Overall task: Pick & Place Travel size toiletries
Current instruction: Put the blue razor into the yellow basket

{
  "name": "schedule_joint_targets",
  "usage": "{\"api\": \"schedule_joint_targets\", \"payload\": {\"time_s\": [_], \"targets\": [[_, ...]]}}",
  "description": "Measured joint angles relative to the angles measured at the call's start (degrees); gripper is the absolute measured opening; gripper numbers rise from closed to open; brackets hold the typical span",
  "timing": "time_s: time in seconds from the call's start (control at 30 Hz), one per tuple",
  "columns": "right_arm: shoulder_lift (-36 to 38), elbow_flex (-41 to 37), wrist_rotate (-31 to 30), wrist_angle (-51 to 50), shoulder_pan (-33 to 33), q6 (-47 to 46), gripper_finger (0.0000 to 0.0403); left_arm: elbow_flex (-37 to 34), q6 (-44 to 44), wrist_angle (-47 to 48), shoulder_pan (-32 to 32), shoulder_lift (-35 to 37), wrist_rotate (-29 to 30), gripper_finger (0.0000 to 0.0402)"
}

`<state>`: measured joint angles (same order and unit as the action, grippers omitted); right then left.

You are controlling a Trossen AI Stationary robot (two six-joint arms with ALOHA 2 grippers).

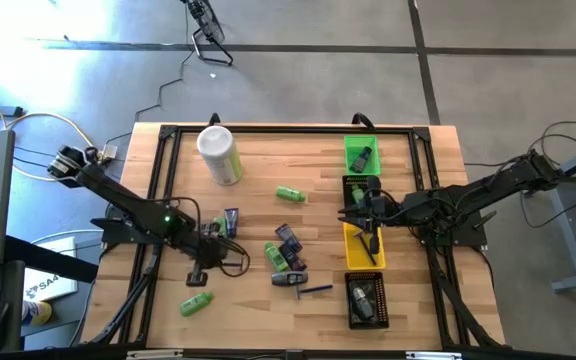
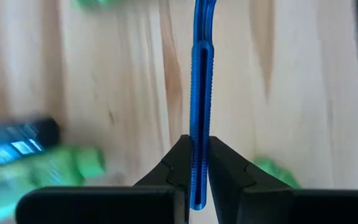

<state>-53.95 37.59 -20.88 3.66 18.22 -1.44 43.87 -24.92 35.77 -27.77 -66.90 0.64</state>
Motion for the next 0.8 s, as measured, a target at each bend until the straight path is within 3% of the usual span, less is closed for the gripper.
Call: {"api": "schedule_joint_targets", "payload": {"time_s": [0.23,0.33,0.47,0.57,0.8], "targets": [[0.0,-0.01,0.04,0.0,-0.02,1.74,0.0064,10.93,10.21,3.31,0.15,1.39,11.89,0.0029],[0.0,0.0,0.04,0.0,-0.01,1.74,0.0064,14.73,16.41,2.25,2.14,1.67,13.9,0.0029],[0.0,-0.01,0.29,-0.02,0.0,1.74,0.0064,16.91,23.09,-3.0,7.57,1.66,13.08,0.0029],[0.0,-0.01,1.28,-0.02,0.0,1.76,0.0064,16.58,27.37,-9.52,12.85,1.38,8.69,0.0029],[0.0,-0.01,1.65,0.06,-0.02,1.74,0.0064,16.41,28.17,-23.64,22.54,-0.85,0.81,0.0029]]}}
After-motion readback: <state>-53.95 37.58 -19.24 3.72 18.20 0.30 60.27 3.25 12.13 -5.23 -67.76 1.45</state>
